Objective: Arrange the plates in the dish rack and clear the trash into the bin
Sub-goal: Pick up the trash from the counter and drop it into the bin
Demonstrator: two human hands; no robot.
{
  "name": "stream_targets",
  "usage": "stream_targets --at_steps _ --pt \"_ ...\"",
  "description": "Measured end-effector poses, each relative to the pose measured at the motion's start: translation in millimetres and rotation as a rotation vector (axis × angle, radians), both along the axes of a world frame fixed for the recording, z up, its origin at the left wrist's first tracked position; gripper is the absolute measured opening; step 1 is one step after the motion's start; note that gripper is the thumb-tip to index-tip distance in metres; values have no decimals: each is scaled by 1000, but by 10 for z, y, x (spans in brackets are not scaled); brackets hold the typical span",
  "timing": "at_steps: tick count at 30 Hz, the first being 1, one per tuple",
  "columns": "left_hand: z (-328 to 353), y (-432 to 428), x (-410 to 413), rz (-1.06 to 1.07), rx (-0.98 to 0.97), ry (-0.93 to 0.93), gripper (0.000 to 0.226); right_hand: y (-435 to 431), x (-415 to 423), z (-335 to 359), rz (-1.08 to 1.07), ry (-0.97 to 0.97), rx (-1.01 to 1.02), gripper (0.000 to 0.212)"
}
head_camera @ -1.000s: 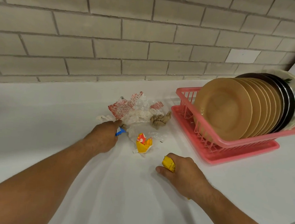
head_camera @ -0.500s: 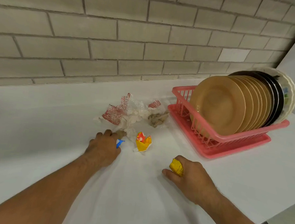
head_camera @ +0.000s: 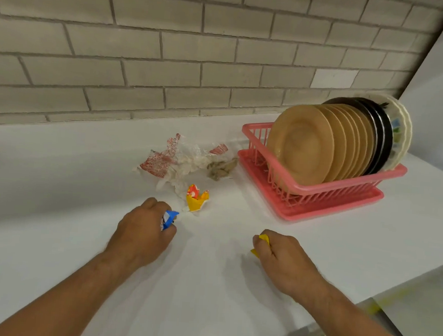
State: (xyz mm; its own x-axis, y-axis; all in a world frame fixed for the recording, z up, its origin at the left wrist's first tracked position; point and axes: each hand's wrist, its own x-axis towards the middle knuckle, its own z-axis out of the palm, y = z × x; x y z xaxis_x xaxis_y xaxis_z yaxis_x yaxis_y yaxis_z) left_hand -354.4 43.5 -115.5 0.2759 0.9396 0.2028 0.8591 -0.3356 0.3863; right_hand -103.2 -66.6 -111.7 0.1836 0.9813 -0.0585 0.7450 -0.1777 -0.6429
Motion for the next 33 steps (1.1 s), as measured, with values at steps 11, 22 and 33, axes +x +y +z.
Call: stream_targets --at_steps 11,22,33 --pt "210 -1396 1923 -169 17 -148 8 -1172 1470 -143 69 175 -35 25" --pt "-295 -2222 2797 -367 -158 -97 6 -2021 2201 -466 -152 62 -140 50" --pt "-1075 -2696 3120 -350 -330 -116 27 -2450 2743 -952 -324 344 -311 20"
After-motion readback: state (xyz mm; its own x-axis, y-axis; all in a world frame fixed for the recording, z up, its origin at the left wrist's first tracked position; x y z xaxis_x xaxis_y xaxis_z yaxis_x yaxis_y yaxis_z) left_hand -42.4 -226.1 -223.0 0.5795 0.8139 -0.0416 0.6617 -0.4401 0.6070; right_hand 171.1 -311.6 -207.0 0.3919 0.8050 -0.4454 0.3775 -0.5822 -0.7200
